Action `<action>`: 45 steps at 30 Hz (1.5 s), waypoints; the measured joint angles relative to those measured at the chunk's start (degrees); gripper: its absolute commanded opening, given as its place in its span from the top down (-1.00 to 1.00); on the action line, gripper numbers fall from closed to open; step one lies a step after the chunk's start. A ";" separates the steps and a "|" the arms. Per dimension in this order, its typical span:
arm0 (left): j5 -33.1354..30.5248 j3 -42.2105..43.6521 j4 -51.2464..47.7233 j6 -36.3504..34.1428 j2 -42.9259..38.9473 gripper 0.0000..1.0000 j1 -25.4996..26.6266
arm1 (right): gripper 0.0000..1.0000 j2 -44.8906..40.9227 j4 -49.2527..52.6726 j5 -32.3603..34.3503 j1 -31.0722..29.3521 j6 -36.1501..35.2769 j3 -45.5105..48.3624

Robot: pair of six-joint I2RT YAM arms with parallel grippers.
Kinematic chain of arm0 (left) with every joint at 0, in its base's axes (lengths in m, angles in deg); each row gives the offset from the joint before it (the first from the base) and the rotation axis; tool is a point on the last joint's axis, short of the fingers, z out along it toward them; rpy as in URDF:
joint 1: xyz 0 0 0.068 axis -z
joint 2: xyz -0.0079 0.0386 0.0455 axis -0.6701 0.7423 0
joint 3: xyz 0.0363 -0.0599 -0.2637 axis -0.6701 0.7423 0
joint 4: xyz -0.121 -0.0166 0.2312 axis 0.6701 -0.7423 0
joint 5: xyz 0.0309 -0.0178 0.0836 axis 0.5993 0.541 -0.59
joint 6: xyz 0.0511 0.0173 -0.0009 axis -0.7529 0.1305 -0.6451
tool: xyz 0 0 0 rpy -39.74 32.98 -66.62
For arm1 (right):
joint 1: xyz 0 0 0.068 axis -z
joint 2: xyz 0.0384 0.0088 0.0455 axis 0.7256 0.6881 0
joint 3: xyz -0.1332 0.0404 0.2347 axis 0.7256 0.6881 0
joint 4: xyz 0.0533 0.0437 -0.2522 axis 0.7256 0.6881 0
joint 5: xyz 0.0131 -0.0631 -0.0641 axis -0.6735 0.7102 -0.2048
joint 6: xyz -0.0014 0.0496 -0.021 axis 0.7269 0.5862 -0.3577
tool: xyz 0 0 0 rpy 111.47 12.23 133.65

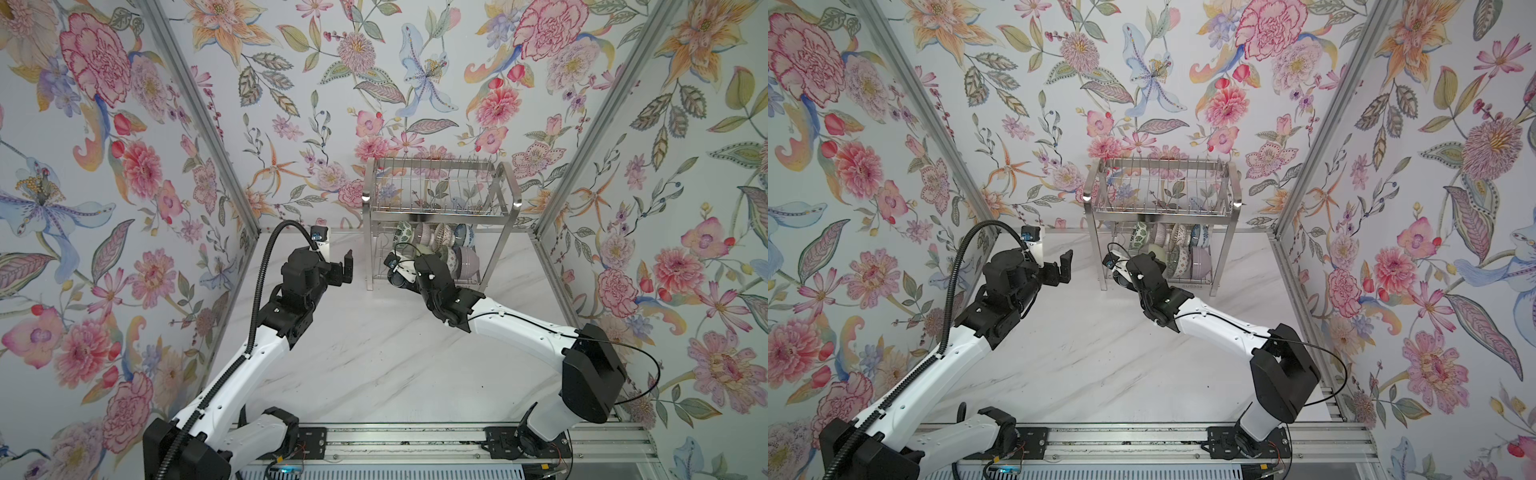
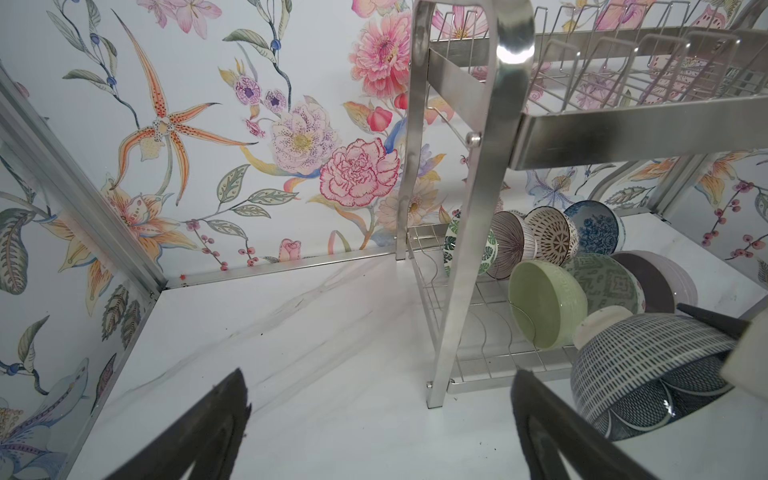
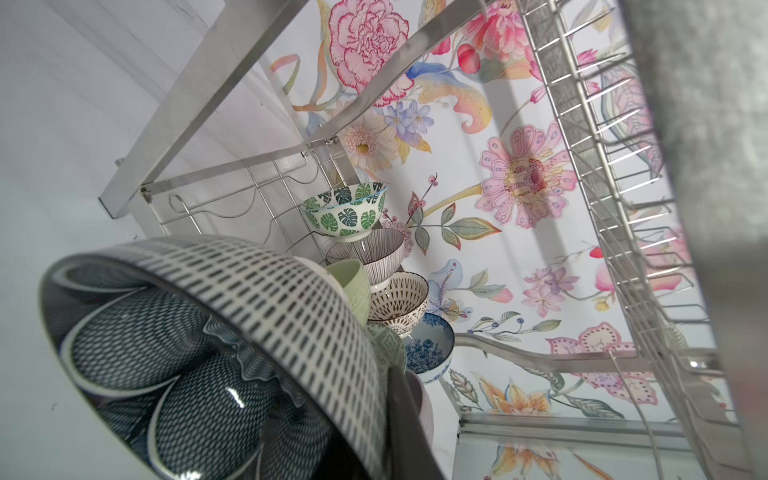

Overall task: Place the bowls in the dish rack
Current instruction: 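Carry the dark blue bowl toward the rack with the right gripper while the left withdraws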

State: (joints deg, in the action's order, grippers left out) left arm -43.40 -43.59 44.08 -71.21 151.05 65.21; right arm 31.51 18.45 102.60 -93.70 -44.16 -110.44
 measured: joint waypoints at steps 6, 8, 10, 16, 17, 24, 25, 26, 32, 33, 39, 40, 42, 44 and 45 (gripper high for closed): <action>0.20 1.73 0.04 0.00 -1.11 -0.99 -0.61 | 1.00 6.14 2.93 1.22 0.28 0.37 -8.61; 0.20 2.34 0.07 0.00 -1.57 -0.99 -0.85 | 1.00 8.22 4.31 1.55 0.37 1.14 -12.17; 0.20 2.80 0.02 0.00 -2.01 -0.99 -1.03 | 1.00 10.08 5.62 1.84 0.46 1.79 -15.19; 0.20 3.56 0.20 0.00 -3.45 -0.99 -1.66 | 1.00 13.51 8.92 2.49 1.31 3.45 -18.99; 0.20 3.56 0.20 0.02 -3.58 -0.99 -1.79 | 1.00 13.81 9.68 2.49 1.60 3.89 -19.12; 0.46 3.82 0.22 0.02 -3.74 -0.99 -2.03 | 1.00 15.76 13.11 1.53 3.48 7.82 -21.66; 0.46 3.82 0.24 0.02 -3.74 -0.99 -2.08 | 1.00 15.98 13.51 1.11 3.69 8.46 -22.08; 0.48 3.82 0.24 0.02 -3.74 -0.99 -2.12 | 1.00 16.15 13.64 0.76 3.89 9.03 -22.38; 1.11 3.82 0.22 0.02 -3.74 -0.99 -2.21 | 1.00 17.66 14.86 -0.81 4.87 11.28 -25.29; 1.29 3.82 0.22 0.04 -3.74 -0.99 -2.21 | 1.00 17.99 15.02 -0.90 4.96 11.50 -25.86; 1.55 3.82 0.20 0.04 -3.74 -0.99 -2.25 | 1.00 21.11 15.15 -1.73 5.62 12.24 -28.89; 1.53 3.82 0.20 0.04 -3.74 -0.99 -2.25 | 1.00 21.73 15.28 -1.81 5.73 12.37 -29.24; 1.53 3.82 0.20 0.04 -3.74 -0.99 -2.25 | 1.00 22.51 15.45 -2.05 6.03 12.55 -29.62; 1.53 3.82 0.20 0.04 -3.74 -0.99 -2.25 | 1.00 23.19 15.65 -2.12 6.10 12.59 -30.10; 1.53 3.82 0.20 0.04 -3.74 -0.98 -2.25 | 1.00 23.61 15.67 -2.12 6.14 12.59 -30.42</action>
State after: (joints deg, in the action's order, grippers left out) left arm -41.87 -39.77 44.27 -71.16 147.31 62.96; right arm 55.11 34.12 100.48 -87.56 -31.57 -140.87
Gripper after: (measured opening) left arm 0.994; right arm 0.090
